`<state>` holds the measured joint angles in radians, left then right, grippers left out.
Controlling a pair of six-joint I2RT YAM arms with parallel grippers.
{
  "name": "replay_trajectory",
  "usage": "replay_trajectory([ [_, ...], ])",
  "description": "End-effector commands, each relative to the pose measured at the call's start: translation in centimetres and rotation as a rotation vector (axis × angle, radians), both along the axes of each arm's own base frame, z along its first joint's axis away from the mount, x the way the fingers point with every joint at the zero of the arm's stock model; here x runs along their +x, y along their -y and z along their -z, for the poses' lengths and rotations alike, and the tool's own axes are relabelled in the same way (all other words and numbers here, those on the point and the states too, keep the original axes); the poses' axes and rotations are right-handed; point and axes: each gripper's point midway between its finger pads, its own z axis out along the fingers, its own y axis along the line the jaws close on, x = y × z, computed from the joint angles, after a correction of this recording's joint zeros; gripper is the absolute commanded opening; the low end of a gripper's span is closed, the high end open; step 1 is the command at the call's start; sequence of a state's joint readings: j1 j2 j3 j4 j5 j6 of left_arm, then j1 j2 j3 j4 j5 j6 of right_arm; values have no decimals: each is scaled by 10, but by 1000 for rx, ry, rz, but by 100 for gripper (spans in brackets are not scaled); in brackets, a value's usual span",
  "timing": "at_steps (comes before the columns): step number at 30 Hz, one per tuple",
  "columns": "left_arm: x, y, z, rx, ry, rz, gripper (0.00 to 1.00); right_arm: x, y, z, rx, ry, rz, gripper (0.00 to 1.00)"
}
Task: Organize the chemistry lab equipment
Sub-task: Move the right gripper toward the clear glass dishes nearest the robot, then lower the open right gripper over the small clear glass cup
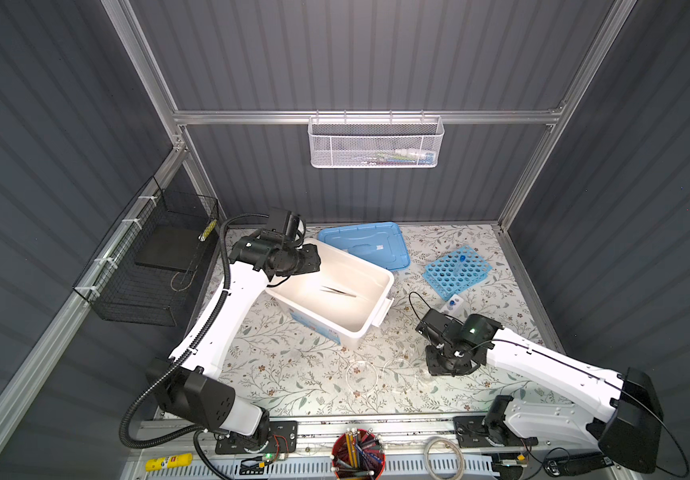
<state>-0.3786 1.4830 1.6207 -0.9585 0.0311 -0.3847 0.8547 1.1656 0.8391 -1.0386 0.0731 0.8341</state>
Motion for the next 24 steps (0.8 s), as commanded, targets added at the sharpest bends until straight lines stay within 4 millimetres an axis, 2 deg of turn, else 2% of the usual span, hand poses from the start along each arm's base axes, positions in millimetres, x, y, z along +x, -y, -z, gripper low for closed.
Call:
replay_trajectory([
  [1, -5, 6, 10, -9, -32, 33, 60, 0, -1, 8, 8, 7, 31, 40],
  [6, -10, 9, 18, -12, -57, 42, 59, 2, -3, 21, -7, -10, 21, 38],
  [14, -14, 7, 19, 0, -55, 41, 59, 10, -8, 33, -32, -20, 20, 35],
  [24, -18, 1, 17, 21, -47, 35, 60, 12, -2, 31, -71, -21, 2, 33],
])
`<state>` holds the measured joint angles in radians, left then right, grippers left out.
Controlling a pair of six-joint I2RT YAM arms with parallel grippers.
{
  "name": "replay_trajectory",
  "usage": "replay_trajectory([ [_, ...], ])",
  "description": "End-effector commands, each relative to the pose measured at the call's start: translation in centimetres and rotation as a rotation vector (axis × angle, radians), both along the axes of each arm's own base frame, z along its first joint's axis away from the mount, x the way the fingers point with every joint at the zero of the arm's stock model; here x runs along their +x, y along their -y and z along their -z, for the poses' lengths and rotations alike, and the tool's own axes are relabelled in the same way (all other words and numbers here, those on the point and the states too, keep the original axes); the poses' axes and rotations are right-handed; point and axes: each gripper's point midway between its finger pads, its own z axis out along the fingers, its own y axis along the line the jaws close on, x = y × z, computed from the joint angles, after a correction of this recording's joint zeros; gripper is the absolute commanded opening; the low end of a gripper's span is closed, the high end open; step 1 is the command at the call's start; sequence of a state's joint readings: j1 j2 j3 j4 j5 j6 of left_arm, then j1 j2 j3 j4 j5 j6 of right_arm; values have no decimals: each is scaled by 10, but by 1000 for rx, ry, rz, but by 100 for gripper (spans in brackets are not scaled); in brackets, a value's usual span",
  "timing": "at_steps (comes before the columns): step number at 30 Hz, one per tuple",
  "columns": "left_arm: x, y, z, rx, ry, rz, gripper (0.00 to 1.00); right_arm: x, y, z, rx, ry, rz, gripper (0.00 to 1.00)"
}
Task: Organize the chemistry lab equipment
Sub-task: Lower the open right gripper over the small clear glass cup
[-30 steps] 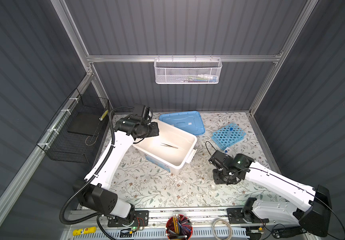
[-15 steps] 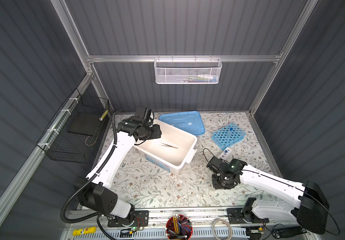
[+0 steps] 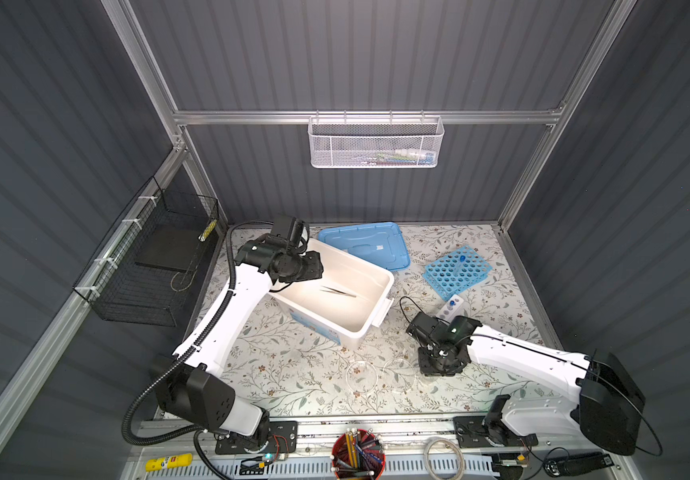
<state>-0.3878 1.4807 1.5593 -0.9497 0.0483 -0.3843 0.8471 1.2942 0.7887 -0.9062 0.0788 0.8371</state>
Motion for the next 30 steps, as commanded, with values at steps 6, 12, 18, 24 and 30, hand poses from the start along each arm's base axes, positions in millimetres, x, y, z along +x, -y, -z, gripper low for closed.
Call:
replay_trajectory([
  [6, -10, -4, -7, 19, 12, 13, 60, 6, 7, -21, -22, 46, -23, 33],
  [12, -9, -4, -7, 16, 15, 12, 60, 7, 16, -30, -58, 60, -22, 33],
  [18, -9, -3, -9, 13, 20, 14, 60, -3, 22, -6, -76, 9, -4, 31],
  [24, -10, -4, -9, 16, 19, 16, 60, -2, 22, 1, -71, 7, 0, 30],
  [30, -9, -5, -9, 22, 22, 14, 60, 0, 14, 14, -54, -11, -11, 28],
])
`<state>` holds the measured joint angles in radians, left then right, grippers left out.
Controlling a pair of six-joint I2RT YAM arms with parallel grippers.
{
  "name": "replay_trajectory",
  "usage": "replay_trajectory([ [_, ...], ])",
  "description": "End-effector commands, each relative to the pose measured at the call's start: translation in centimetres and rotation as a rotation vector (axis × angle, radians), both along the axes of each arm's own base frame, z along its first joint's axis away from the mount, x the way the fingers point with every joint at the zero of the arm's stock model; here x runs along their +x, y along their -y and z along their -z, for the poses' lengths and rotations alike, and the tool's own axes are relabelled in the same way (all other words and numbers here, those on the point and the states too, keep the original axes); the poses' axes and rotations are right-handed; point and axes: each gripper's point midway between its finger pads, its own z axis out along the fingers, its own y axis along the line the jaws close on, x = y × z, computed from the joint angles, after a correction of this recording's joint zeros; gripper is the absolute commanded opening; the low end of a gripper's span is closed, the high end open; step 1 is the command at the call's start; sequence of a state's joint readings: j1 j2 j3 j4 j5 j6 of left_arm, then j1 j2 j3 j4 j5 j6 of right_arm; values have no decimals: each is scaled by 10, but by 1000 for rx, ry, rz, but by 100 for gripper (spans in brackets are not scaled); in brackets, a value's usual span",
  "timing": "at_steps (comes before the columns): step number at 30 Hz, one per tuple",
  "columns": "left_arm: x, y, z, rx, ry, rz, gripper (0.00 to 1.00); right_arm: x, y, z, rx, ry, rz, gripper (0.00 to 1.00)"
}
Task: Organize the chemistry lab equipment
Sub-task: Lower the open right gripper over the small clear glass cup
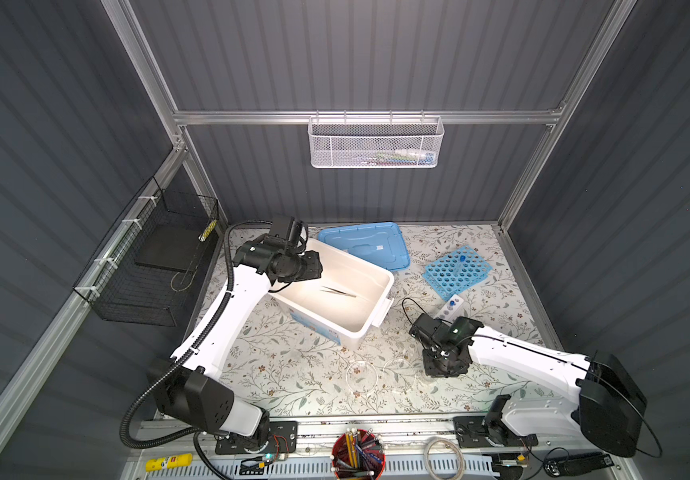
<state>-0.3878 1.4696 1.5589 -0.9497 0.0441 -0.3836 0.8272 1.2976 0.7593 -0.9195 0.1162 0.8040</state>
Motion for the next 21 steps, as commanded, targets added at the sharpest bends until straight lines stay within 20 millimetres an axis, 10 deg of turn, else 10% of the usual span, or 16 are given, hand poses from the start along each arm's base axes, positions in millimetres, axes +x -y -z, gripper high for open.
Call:
replay_trajectory([
  [1, -8, -4, -5, 22, 11, 15, 60, 2, -4, 7, 7, -8, 0, 27],
  [21, -9, -5, -3, 31, 6, 17, 60, 6, -2, 11, -3, 9, 0, 1],
])
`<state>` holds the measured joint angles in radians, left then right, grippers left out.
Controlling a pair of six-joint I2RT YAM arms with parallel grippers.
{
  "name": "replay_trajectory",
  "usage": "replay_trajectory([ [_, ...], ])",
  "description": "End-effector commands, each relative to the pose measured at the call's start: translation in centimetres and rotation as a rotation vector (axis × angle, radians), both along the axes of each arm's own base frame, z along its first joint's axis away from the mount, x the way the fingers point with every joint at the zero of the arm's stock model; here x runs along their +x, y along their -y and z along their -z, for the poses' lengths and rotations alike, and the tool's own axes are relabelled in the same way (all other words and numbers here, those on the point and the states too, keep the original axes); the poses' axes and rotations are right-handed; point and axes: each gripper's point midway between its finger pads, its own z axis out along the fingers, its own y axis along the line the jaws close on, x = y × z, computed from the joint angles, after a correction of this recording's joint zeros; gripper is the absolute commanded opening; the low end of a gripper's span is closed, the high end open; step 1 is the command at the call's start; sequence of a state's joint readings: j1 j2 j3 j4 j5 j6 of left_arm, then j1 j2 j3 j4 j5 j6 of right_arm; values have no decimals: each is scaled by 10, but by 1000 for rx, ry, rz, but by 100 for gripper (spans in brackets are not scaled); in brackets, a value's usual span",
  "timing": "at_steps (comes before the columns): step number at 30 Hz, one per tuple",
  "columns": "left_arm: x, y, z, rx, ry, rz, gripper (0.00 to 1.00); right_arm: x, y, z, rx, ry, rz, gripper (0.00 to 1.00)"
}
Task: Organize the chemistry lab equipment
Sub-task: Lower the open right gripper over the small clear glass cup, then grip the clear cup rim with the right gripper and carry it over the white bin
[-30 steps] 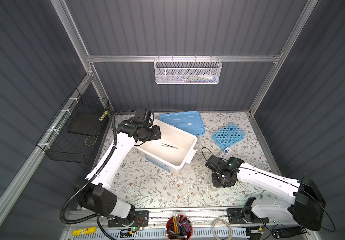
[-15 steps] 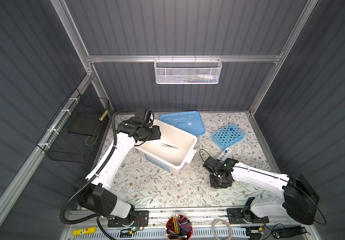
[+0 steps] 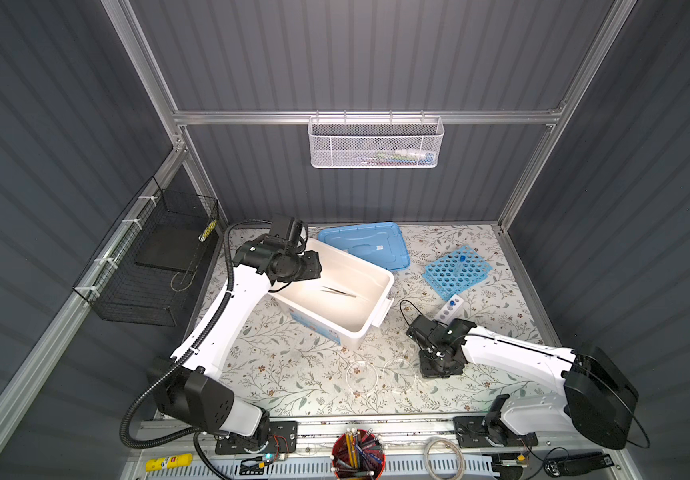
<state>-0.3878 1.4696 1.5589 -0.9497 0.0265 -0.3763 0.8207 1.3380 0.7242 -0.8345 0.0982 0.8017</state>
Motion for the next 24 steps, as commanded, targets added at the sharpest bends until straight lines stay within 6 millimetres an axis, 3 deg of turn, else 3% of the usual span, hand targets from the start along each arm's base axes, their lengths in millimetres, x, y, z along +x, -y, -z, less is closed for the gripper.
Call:
replay_trajectory([
  [1, -10, -2, -3, 16, -3, 21, 60, 6, 4, -10, -27, 27, -8, 0],
  [5, -9, -3, -4, 24, -1, 24, 60, 22, 4, -44, -61, 89, -32, 0],
  [12, 1, 1, -17, 18, 17, 23, 61, 67, -16, -126, 24, 253, -48, 0],
  [20, 26, 0, -28, -50, -6, -11, 60, 137, -65, -225, 209, 455, -134, 0],
  [24, 46, -6, -30, -67, 4, -67, 60, 179, -96, -248, 278, 480, -218, 0],
])
